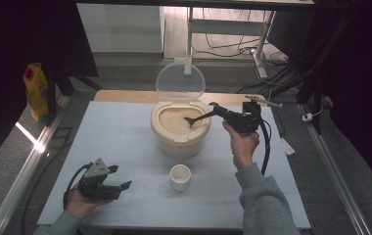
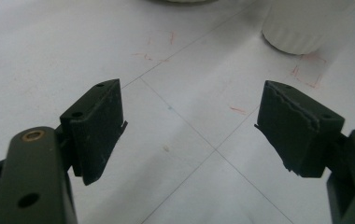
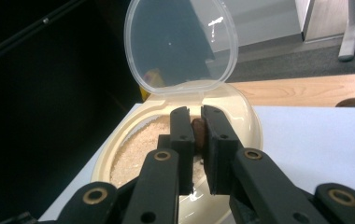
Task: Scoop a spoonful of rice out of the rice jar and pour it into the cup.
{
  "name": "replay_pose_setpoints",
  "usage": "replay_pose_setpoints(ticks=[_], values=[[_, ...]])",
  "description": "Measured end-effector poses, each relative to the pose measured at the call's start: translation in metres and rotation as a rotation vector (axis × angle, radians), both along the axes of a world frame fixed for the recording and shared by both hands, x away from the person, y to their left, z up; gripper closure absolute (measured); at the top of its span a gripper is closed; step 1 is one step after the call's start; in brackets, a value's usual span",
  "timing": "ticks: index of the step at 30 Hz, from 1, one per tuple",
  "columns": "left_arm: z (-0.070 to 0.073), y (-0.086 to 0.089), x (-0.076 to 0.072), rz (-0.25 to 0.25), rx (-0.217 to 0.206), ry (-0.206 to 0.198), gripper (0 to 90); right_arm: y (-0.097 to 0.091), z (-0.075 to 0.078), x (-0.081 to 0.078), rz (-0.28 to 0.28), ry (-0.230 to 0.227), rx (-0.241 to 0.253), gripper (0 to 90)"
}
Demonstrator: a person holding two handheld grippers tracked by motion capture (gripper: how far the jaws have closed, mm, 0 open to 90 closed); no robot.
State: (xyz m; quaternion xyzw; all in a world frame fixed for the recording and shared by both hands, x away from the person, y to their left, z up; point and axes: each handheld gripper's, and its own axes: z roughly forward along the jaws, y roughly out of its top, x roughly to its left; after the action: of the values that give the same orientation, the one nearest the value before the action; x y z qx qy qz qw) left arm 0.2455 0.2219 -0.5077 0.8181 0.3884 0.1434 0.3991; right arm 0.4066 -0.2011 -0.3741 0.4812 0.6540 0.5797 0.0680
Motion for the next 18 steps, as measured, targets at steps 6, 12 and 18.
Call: replay_pose_setpoints(ticks=[6, 12, 18], values=[[0.0, 0.0, 0.0, -0.002, 0.001, 0.002, 22.3, -0.002, -0.001, 0.001, -0.006, 0.017, 0.022, 82.9], [0.0, -0.001, 0.0, -0.001, 0.002, 0.001, 22.3, -0.005, -0.003, 0.002, -0.003, 0.046, 0.069, 83.1], [0.0, -0.001, 0.0, -0.002, 0.001, 0.0, 22.3, -0.011, -0.01, 0.005, -0.025, 0.102, 0.13, 83.1]])
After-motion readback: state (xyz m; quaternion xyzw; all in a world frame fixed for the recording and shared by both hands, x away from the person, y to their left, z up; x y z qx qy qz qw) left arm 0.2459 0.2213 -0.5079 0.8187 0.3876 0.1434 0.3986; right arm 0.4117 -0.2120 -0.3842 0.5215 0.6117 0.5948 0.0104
